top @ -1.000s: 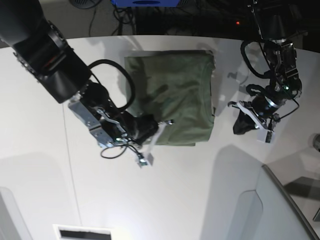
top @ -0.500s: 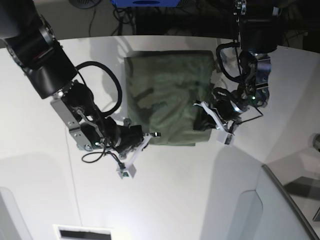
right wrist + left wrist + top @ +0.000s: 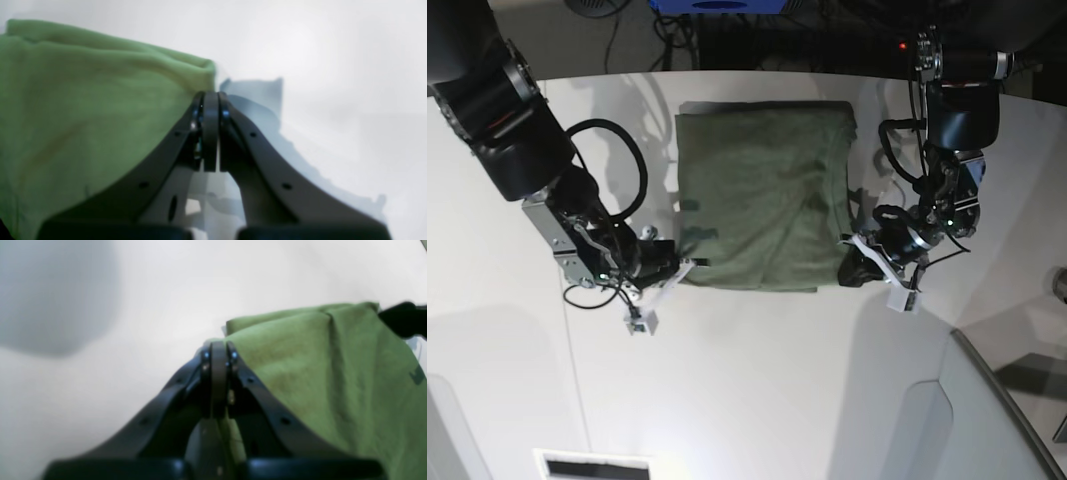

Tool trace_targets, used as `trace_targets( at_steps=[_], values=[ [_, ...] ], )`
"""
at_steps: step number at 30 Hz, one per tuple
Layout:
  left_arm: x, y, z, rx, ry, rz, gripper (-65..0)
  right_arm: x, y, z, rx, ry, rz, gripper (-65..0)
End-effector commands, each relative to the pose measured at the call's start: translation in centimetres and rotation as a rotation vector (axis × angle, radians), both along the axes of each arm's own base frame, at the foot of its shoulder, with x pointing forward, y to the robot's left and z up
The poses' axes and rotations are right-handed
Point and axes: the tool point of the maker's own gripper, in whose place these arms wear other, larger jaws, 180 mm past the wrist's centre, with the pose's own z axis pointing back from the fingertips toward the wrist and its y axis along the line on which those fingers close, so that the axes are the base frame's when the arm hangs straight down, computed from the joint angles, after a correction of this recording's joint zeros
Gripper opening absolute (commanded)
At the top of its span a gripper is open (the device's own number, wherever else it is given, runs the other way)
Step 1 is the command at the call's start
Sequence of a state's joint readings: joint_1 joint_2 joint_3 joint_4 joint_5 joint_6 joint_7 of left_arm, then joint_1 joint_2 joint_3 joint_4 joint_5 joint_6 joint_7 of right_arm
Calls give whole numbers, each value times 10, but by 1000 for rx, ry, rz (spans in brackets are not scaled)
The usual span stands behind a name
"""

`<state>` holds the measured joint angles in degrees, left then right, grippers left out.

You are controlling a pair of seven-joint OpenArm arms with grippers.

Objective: Layout the t-shirt on the table in an organized manner, then fold the t-shirt properly
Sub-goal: 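Grasp the folded shirt's edge with both grippers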

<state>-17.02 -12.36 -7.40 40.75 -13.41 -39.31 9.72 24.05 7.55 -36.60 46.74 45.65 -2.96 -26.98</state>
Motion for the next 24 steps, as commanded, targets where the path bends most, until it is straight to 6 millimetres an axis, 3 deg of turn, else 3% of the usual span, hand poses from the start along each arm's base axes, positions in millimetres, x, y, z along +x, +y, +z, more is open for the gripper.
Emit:
trace_targets(
  at_steps=[1, 3, 7, 8, 10, 13, 18, 24],
  values=[
    [19, 2, 21, -23, -73, 11, -650, 20, 2, 19, 17, -62, -1, -650],
    [21, 5, 23, -20, -78, 14, -650, 26, 1, 30, 22, -97, 8, -650],
    [26, 21, 44, 26, -137, 9, -650, 26, 16, 78, 84, -239, 74, -650],
    [16, 24, 40, 50, -119, -7, -650, 20, 24, 94, 111, -277, 101, -650],
    [2, 18, 44, 99, -117, -57, -650, -5, 38, 105, 141, -258, 169, -650],
    [-32, 5, 48, 162, -111, -134, -650, -52, 57, 102, 169, -163, 255, -650],
    [-87, -27, 53, 198, -103, -237, -650, -117, 72, 88, 229, -71, 291, -650],
    [-135, -49, 44, 178, -57, -291, -650, -153, 74, 70, 247, 8, 288, -650]
  ],
)
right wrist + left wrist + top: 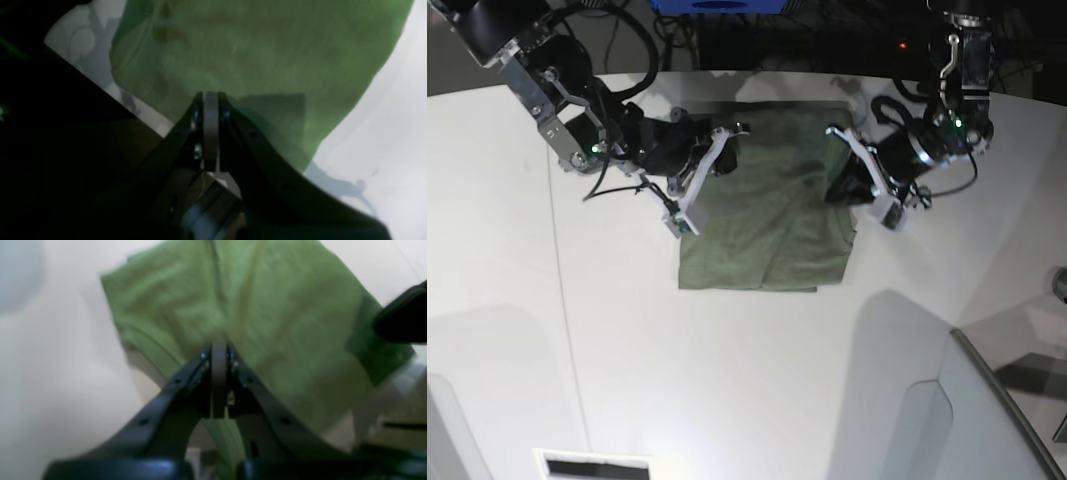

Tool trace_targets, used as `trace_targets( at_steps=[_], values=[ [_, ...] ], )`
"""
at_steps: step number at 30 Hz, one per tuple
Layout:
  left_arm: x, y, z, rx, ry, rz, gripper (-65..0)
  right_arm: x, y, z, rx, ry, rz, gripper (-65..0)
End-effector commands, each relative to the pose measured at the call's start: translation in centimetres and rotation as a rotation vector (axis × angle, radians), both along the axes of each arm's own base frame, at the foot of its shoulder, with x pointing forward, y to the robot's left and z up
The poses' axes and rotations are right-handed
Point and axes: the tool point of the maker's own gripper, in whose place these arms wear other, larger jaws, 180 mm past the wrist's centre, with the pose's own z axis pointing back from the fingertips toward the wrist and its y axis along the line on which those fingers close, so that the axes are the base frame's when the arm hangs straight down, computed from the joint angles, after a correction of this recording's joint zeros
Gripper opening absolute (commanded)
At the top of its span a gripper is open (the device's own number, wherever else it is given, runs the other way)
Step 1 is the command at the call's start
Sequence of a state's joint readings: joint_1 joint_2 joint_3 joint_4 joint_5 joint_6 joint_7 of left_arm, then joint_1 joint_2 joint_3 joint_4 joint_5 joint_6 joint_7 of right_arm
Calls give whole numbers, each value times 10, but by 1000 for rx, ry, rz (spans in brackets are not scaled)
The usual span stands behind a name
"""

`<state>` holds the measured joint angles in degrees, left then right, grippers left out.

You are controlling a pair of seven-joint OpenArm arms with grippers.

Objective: Layout the t-shirt on the table in an organized manner, then fold the t-shirt properly
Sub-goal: 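Grasp the folded shirt's edge with both grippers, then lift the edge with both grippers and pull the shirt toward the robot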

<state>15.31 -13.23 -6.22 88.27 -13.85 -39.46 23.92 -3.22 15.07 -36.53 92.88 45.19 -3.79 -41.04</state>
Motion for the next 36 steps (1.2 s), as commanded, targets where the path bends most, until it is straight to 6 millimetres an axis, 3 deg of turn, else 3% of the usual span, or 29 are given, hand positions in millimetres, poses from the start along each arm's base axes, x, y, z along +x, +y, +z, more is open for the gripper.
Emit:
trace_targets(
  at_steps=[1, 5, 9, 14, 17, 20, 24, 28, 31, 36],
  values=[
    [-4, -10, 7, -25, -17, -31, -650, 6, 4, 9, 28, -29, -1, -650],
    [-37, -26, -14, -43, 70, -77, -650, -6, 4, 1, 26, 3, -1, -650],
    [-50, -14, -40, -36, 152, -40, -650, -11, -5, -17, -6, 45, -19, -650],
    [-42, 9, -61, -58, 168, 26, -650, -9, -20, -35, -41, 48, -58, -650],
    [-36, 16, -69, -58, 180, 48, -650, -8, -23, -34, -46, 43, -57, -650],
    [-30, 24, -63, -45, 159, 44, -650, -4, -20, -25, -30, 19, -56, -650],
    [-3, 31, -25, -28, 37, 58, -650, 9, -17, 3, 0, -61, -34, -650],
    [10, 32, -2, 7, -13, 53, -650, 20, -16, 12, 6, -96, -31, -650],
    [21, 22, 0, -12, -27, 56, -650, 25, -11, 11, 11, -96, -27, -650],
    [21, 26, -24, -34, 42, 95, -650, 18, -10, -10, -7, -34, -42, -650]
  ],
)
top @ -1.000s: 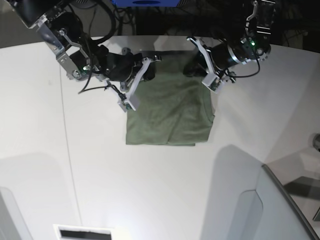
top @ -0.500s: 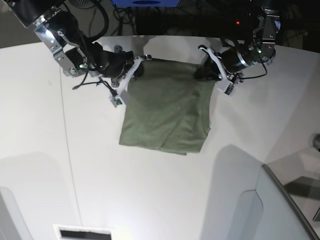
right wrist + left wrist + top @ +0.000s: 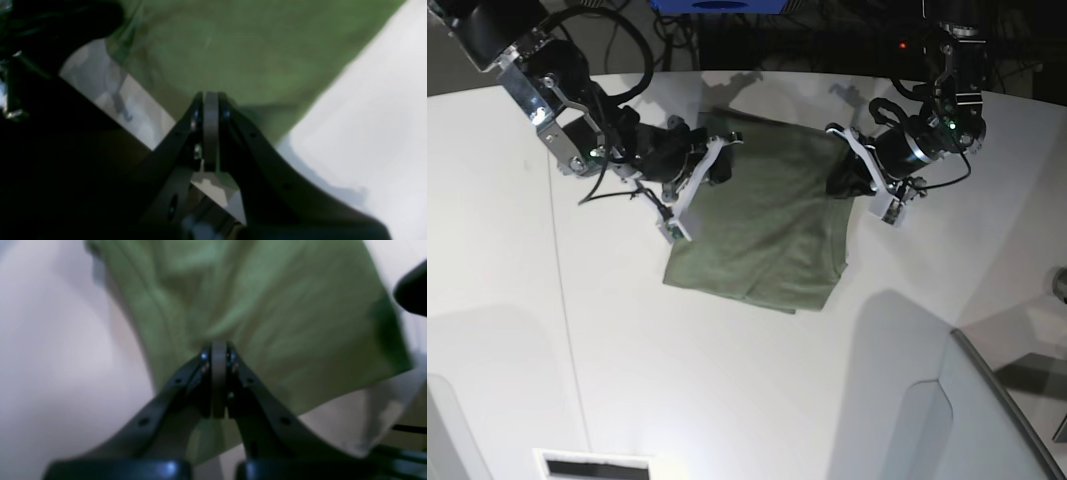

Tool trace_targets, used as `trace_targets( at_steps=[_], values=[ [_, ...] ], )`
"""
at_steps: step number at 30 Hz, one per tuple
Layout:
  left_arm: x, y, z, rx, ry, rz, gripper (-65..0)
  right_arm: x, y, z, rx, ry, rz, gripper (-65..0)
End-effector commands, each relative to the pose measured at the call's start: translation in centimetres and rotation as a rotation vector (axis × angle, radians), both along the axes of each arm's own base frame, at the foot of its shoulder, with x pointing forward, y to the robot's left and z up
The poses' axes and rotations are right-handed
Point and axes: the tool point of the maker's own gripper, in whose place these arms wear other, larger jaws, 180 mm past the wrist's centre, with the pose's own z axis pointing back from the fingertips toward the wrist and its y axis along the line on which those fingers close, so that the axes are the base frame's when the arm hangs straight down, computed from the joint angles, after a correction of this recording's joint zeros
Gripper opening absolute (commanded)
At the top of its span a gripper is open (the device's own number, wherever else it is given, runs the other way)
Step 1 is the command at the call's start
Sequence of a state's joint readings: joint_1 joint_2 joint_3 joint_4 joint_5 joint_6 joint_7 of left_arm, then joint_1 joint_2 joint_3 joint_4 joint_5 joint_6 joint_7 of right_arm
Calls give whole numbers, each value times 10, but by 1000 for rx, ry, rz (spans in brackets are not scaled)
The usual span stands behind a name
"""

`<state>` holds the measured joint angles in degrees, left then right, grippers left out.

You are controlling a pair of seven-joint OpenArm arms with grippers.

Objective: Layout the t-shirt on the table in an organized manner, then fold the t-shirt properly
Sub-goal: 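Lift the edge with both grippers and pull the shirt toward the robot, then release the shirt and move the left gripper to the shirt's side edge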

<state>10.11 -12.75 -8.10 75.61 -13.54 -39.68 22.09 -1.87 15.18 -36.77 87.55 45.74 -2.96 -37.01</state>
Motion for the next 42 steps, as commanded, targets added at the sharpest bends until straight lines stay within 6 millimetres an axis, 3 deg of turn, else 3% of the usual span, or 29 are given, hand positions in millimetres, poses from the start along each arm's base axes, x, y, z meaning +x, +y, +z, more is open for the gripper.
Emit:
trace_targets(
  at_steps=[1, 5, 8, 12, 17, 19, 25, 27, 30, 31, 34, 38, 40, 42],
  values=[
    [11, 8, 6, -8, -27, 16, -650, 5, -5, -1, -6, -9, -8, -650],
    [9, 18, -10, -27, 6, 57, -650, -2, -16, -19, -42, 34, -22, -650],
    [15, 24, -6, -45, -28, 79, -650, 0, -15, -15, -37, 23, -20, -650],
    [29, 28, 19, -33, -108, 81, -650, 7, -5, 8, 4, -35, -10, -650],
    [37, 65, 52, 64, -152, 145, -650, 7, -15, 19, -5, -73, 1, -650],
    [26, 74, 58, 112, -135, 152, -650, 7, -24, 16, -24, -72, 2, -650],
    [-21, 64, 62, 191, -62, 108, -650, 7, -25, 15, -29, -70, 1, -647],
    [-34, 60, 58, 177, -33, 111, -650, 7, -25, 14, -28, -69, 1, -647],
    [-52, 75, 53, 86, 14, 210, -650, 6, -26, 13, -32, -65, 0, -642],
    [-55, 81, 52, 35, 24, 256, -607, 7, -28, 11, -37, -62, -2, -626],
    [-67, 104, 46, -110, 48, 399, -306, 6, -34, 1, -58, -38, -10, -536],
    [-77, 111, 32, -215, 96, 468, -54, 6, -35, -1, -63, -34, -12, -380],
    [-81, 107, 21, -238, 127, 480, -7, 6, -34, 1, -60, -39, -12, -329],
    [-82, 101, 12, -260, 155, 483, -3, 12, -35, 4, -59, -51, -14, -315]
  ],
)
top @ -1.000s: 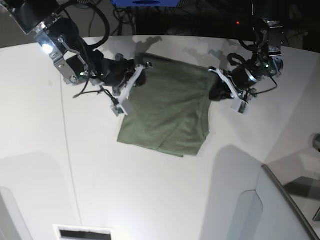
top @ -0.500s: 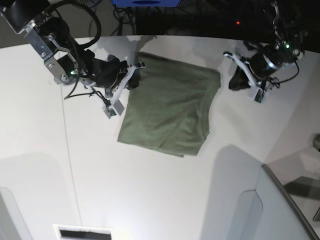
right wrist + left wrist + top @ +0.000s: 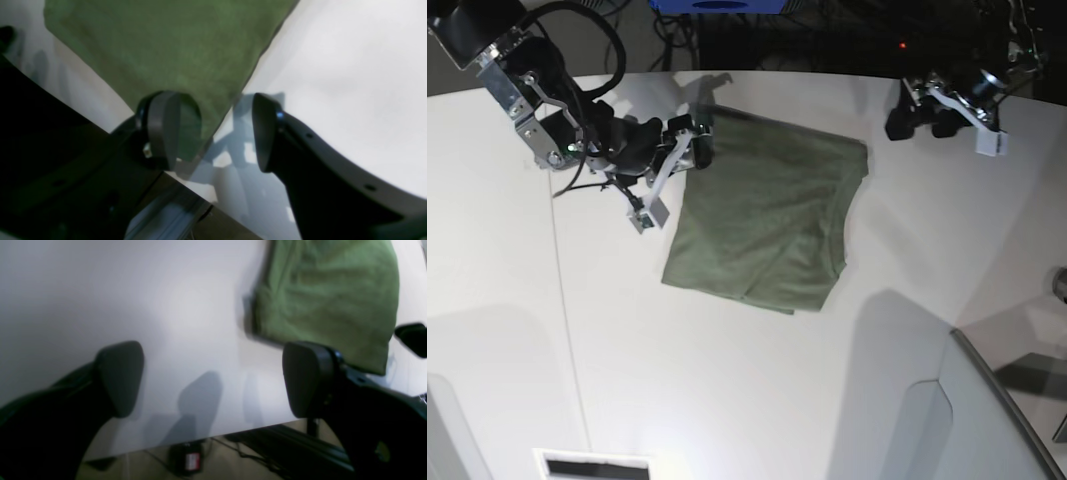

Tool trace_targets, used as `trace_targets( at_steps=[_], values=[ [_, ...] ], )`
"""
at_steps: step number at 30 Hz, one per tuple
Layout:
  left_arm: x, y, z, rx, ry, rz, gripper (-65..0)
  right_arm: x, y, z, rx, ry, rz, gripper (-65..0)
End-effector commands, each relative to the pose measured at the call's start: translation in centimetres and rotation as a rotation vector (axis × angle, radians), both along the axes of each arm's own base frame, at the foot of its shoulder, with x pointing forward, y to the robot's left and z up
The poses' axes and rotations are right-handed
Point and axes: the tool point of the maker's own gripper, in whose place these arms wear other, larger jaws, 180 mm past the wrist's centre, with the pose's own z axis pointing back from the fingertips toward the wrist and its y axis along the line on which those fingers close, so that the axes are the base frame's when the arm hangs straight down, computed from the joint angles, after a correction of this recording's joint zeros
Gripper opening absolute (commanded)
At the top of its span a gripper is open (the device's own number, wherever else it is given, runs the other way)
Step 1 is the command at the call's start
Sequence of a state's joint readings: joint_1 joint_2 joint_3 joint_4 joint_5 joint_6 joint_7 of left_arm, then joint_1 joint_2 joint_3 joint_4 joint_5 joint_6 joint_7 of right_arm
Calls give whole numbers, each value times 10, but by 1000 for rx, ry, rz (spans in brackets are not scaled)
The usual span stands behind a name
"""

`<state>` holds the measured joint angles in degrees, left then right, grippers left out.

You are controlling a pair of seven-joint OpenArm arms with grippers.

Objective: Layout the t-shirt on the table in an organized manner, then fold the t-shirt properly
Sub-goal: 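Release the shirt and move the left gripper to the shirt's side edge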

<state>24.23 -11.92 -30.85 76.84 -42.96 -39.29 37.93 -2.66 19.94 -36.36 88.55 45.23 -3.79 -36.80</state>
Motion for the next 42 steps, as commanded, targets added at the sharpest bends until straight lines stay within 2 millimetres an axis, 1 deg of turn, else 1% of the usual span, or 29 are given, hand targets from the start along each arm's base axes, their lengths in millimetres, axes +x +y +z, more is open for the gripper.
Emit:
trace_targets(
  at_steps=[1, 4, 6, 8, 9, 10, 13, 16, 17, 19, 22, 24, 25, 28, 32, 34, 35, 36, 37, 38, 40, 41, 42],
  values=[
    [7, 2, 5, -7, -30, -2, -3, 15, 3, 14, 26, -50, 0, -315],
    [8, -2, -6, -39, -9, 18, -3, 18, 3, 15, 26, -56, 0, -317],
    [11, -7, -12, -64, -4, 36, -3, 26, -4, 18, 25, -68, -30, -320],
    [14, -10, -17, -84, 3, 46, -3, 35, -19, 20, 26, -79, -84, -321],
    [16, -16, -20, -96, 10, 38, -3, 37, -25, 20, 24, -79, -108, -321],
    [16, -23, -25, -110, 22, 27, -3, 39, -32, 21, 23, -81, -132, -321],
    [17, -44, -34, -143, 49, -19, -3, 51, -53, 31, 28, -112, -213, -321],
    [18, -62, -39, -166, 65, -69, -3, 62, -77, 41, 28, -146, -289, -321],
    [16, -66, -42, -171, 77, -75, -3, 63, -85, 43, 25, -151, -313, -321],
    [17, -70, -42, -176, 78, -86, -3, 66, -96, 46, 21, -161, -349, -321],
    [17, -77, -45, -195, 84, -85, -5, 64, -112, 44, -3, -159, -373, -321],
    [16, -78, -49, -203, 95, -76, -5, 63, -115, 43, -11, -157, -371, -321],
    [22, -80, -49, -207, 90, -77, -5, 63, -115, 42, -12, -156, -371, -321],
    [21, -93, -58, -239, 119, -83, -5, 63, -115, 42, -12, -156, -371, -321],
    [28, -109, -61, -258, 129, -124, -7, 63, -115, 42, -11, -154, -372, -321],
    [33, -116, -59, -261, 120, -148, -13, 62, -115, 41, -11, -153, -372, -321],
    [38, -118, -57, -262, 103, -147, -41, 62, -115, 41, -11, -153, -372, -321],
    [40, -120, -56, -263, 91, -146, -82, 62, -115, 41, -11, -153, -372, -321],
    [43, -120, -55, -263, 75, -142, -140, 62, -115, 41, -13, -153, -372, -321],
    [47, -121, -53, -263, 60, -144, -219, 62, -115, 41, -13, -153, -372, -321],
    [50, -123, -52, -261, 53, -152, -367, 62, -116, 41, -14, -153, -372, -321],
    [51, -124, -51, -261, 51, -155, -454, 62, -116, 41, -14, -153, -372, -321],
    [55, -123, -49, -260, 41, -155, -527, 62, -116, 41, -14, -153, -372, -321]
  ],
)
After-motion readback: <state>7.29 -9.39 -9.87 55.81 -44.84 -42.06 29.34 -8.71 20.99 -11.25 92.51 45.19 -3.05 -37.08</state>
